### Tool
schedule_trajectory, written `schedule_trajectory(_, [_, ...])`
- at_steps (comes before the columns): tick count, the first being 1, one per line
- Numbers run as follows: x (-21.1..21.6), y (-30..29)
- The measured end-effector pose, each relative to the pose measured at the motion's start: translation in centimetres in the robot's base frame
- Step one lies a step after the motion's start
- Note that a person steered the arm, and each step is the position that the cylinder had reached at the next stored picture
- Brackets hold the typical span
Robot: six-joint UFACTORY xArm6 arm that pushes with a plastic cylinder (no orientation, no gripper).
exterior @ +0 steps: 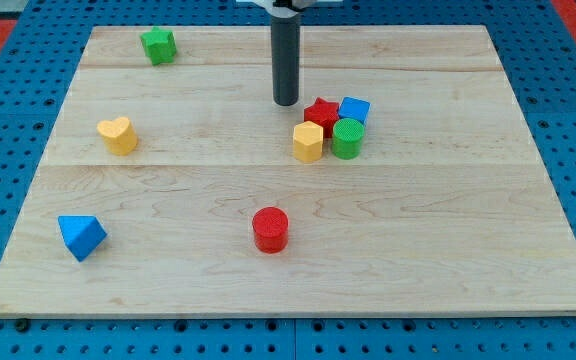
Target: Push yellow heart into red star
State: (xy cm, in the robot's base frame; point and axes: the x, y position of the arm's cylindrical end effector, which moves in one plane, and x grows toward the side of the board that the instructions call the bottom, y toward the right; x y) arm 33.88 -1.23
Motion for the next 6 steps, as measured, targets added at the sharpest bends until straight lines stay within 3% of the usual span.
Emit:
schedule_trajectory(2, [0.9, -9.0])
schedule_trajectory(5, [3.3, -28.4])
schedule_trajectory(6, [4.4, -29.2])
